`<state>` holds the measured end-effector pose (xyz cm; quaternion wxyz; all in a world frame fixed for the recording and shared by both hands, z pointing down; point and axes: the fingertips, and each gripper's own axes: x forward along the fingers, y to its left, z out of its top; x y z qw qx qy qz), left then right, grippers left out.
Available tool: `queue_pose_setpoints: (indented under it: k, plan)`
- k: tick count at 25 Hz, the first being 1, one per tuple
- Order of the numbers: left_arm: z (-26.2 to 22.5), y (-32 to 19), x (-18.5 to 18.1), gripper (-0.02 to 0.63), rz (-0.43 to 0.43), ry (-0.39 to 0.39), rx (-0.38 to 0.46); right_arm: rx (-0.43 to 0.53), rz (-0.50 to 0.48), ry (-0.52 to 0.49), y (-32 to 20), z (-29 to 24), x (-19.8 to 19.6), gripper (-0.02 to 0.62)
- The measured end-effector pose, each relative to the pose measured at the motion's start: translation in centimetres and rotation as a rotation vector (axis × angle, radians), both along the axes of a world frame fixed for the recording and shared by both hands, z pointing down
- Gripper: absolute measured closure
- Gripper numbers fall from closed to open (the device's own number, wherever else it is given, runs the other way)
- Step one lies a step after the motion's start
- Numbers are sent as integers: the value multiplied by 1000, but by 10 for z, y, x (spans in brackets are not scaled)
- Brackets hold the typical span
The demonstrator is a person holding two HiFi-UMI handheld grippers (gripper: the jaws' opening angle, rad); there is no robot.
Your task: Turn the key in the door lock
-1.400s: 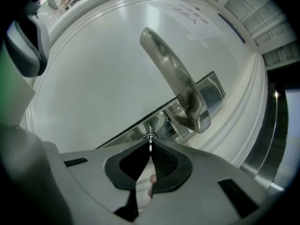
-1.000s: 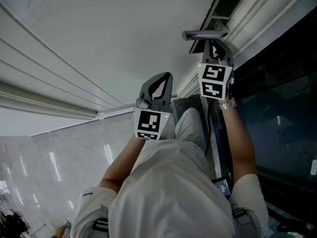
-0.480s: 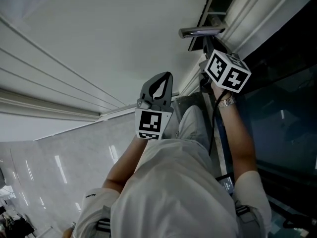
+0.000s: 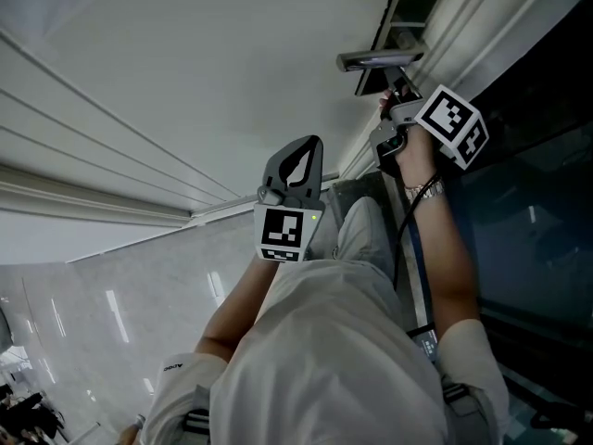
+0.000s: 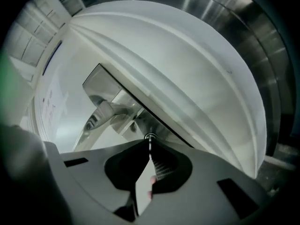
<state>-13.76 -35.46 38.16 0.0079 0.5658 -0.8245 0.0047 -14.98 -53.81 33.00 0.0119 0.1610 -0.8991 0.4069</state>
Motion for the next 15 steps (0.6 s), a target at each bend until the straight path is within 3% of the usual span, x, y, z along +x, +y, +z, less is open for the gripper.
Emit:
queue_pose_setpoints:
  k: [3,10,12,15]
  plan:
    - [1,0,1,597,-1,0,-4,-146,-4,-67,-1,1,0,584]
    - [0,1,0,597,-11,-2,-4,-338,-1,-152,-1,2,0,582]
    - [1,1,1,597,-11,0,-4,-354,-3,-159,-3,4,1,580]
    - [0,1,3,597,-7,-2,-5,-273,-17,-128,-1,1,1,580]
